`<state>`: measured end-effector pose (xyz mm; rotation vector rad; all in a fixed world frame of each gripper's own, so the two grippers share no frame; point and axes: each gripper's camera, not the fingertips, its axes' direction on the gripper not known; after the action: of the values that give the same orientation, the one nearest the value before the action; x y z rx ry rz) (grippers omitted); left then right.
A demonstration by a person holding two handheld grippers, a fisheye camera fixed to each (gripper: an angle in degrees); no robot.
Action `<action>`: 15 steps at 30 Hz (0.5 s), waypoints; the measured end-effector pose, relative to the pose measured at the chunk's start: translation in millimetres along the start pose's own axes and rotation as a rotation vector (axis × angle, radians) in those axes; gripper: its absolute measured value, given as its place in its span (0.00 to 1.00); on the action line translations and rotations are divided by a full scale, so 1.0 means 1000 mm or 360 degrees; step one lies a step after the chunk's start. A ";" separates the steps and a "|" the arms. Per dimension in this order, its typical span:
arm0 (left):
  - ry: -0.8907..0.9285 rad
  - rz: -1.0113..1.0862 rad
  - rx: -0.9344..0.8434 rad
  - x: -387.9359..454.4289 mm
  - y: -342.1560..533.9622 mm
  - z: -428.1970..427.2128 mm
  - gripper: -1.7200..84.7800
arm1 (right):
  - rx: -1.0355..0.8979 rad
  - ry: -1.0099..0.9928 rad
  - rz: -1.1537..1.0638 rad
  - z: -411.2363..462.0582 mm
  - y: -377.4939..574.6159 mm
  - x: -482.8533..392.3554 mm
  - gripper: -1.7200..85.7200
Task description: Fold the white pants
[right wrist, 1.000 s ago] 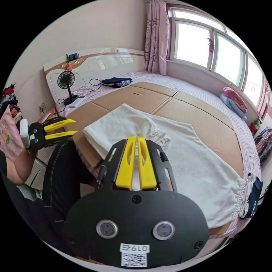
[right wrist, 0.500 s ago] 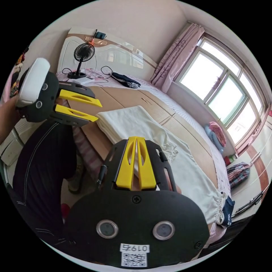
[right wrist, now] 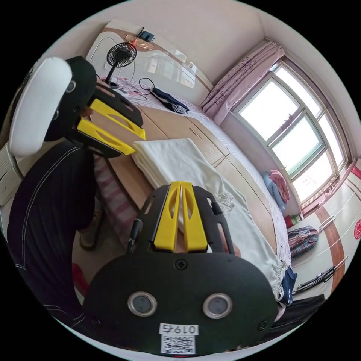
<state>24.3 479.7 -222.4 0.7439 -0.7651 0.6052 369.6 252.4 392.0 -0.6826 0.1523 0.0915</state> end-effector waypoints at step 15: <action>0.0099 -0.0104 0.0034 -0.011 0.012 0.008 0.04 | -0.0031 -0.0193 -0.0465 0.076 0.013 -0.043 0.11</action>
<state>6.3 478.6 -222.3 0.7635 -0.6754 0.5758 334.2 308.9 449.8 -0.7101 -0.0659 -0.1460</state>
